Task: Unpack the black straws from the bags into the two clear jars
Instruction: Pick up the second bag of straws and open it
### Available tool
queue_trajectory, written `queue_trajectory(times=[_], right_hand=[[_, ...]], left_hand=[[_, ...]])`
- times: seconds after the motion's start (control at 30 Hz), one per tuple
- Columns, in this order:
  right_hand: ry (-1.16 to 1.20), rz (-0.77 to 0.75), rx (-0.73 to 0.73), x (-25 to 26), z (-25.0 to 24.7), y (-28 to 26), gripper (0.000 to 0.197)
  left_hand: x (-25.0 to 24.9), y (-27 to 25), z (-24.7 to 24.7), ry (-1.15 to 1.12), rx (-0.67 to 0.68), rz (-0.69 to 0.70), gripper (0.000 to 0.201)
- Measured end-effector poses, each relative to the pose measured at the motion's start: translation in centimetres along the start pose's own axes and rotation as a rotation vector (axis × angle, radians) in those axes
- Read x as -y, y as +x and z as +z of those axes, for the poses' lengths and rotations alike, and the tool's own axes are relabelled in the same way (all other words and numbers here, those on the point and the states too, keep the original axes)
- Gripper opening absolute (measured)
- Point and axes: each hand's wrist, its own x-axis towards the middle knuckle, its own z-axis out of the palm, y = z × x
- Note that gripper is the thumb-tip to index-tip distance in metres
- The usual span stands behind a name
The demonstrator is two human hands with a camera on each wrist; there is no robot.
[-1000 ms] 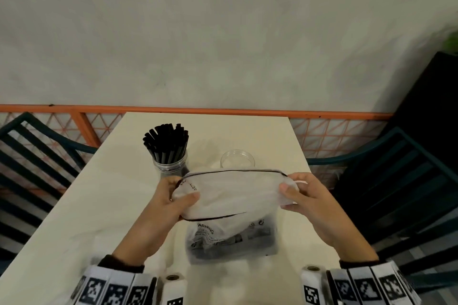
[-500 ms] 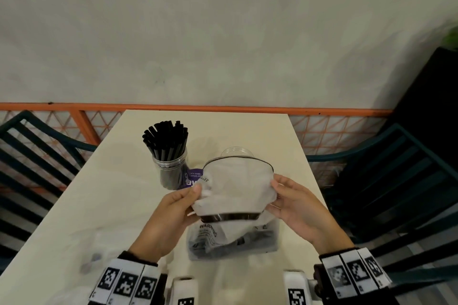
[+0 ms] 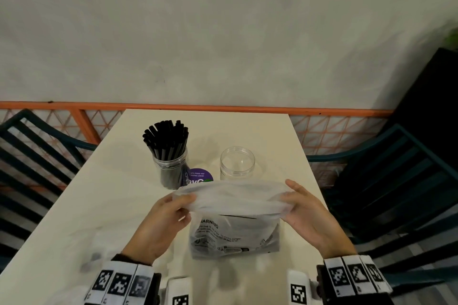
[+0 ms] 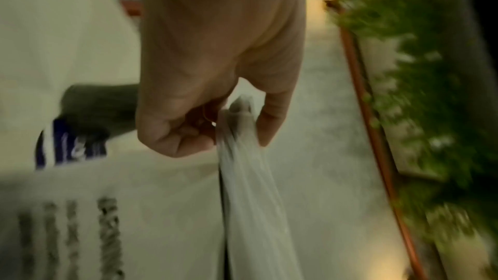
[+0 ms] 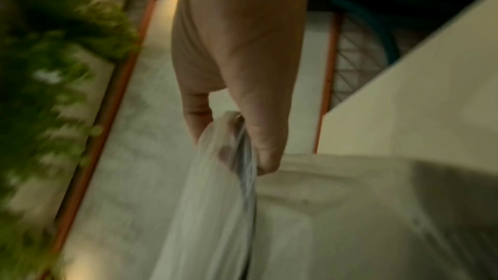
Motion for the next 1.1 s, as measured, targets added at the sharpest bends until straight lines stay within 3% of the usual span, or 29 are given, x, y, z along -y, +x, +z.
queue_trajectory(times=[0.17, 0.27, 0.37, 0.47, 0.67, 0.77, 0.87, 0.93, 1.0, 1.07, 1.1], right_hand=[[-0.603, -0.231, -0.307, -0.5, 0.6, 0.4, 0.013], [-0.720, -0.296, -0.326, -0.2, 0.9, 0.1, 0.014], [-0.703, -0.252, -0.255, 0.2, 1.1, -0.4, 0.013], [-0.673, -0.206, -0.204, -0.2, 1.7, -0.5, 0.019], [-0.718, -0.126, -0.097, -1.8, 2.7, -0.7, 0.010], [-0.511, -0.045, -0.125, -0.9, 1.8, -0.4, 0.012], [-0.127, 0.081, -0.156, 0.3, 0.6, -0.3, 0.014], [0.042, 0.132, -0.156, 0.7, 0.3, -0.4, 0.016], [0.106, 0.148, -0.128, 0.7, 0.3, -0.3, 0.009], [0.150, 0.128, -0.047, 0.6, 0.0, -0.1, 0.056], [0.176, 0.129, 0.013, 0.8, -0.2, -0.1, 0.070]], left_hand=[[0.4, 0.2, -0.1, 0.363, -0.213, 0.140, 0.017], [0.6, 0.3, -0.7, 0.721, -0.341, 0.283, 0.013], [0.6, 0.0, -0.9, 0.909, -0.321, 0.367, 0.005], [0.8, -0.3, 0.2, 0.709, -0.208, 0.303, 0.017], [0.8, -0.5, 2.5, 0.116, 0.049, -0.034, 0.026], [0.0, -0.6, 1.7, -0.184, 0.141, -0.102, 0.051], [-0.6, -0.7, 0.9, -0.391, 0.250, -0.109, 0.053], [-0.5, -0.7, 0.9, -0.413, 0.282, -0.114, 0.049], [0.0, -0.6, 1.1, -0.249, 0.233, -0.066, 0.043], [0.8, -0.2, 1.5, 0.009, 0.088, 0.008, 0.037], [1.2, 0.0, 1.5, 0.111, 0.022, 0.040, 0.037]])
